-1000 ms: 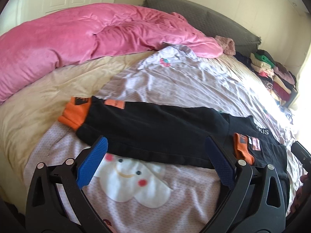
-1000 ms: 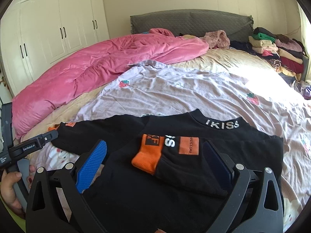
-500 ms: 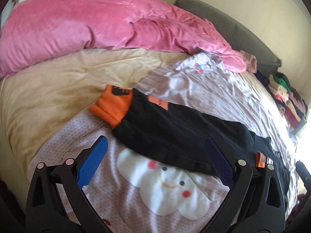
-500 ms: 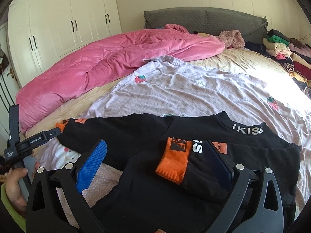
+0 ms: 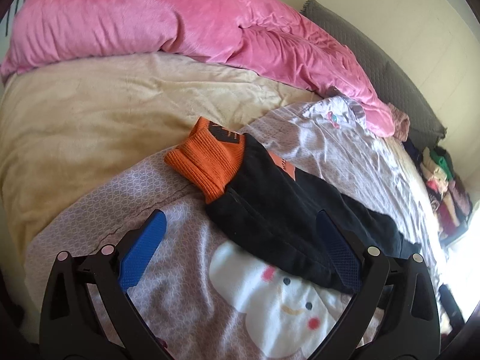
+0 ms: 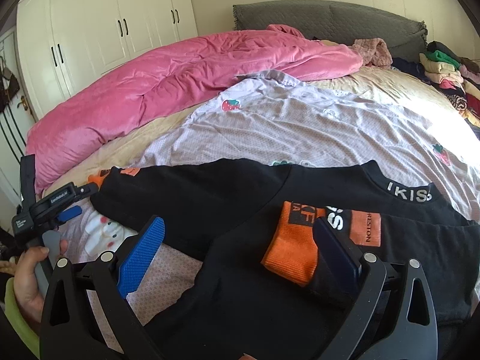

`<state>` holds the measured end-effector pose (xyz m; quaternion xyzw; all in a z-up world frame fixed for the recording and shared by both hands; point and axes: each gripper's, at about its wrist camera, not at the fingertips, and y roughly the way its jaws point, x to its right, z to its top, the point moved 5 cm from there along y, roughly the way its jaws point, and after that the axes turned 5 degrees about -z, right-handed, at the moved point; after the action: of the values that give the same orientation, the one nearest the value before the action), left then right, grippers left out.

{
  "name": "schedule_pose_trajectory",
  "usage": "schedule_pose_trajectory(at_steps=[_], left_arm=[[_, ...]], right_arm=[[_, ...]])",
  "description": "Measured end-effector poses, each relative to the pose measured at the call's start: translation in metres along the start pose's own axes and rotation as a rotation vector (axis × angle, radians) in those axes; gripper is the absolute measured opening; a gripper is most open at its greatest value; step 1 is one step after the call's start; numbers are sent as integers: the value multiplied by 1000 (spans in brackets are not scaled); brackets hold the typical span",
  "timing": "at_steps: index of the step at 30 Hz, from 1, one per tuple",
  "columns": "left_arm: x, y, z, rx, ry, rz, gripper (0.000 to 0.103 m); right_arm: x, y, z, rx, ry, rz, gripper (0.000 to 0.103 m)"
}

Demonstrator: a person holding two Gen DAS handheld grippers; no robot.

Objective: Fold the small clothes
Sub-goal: 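Grasp the second orange cuff with the left tool and lift it, then fold the sleeve across the shirt body and release the cuff from the left tool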

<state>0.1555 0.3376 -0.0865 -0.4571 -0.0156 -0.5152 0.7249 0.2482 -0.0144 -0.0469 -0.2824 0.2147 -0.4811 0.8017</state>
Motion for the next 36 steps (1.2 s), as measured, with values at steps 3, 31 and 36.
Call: schedule_pose_trajectory(at_steps=[3,31,36], left_arm=[[-8,9,4,-7,-61,-33,93],[53,-25,23,150,71,-240,2],[94,-40,5,135,168,-310,2]], right_arm=[[0,3,-5,-9,2,0,99],[33,-4,-29,-39,103,-11,99],[58,-18,-33,-26,141,-42,99]])
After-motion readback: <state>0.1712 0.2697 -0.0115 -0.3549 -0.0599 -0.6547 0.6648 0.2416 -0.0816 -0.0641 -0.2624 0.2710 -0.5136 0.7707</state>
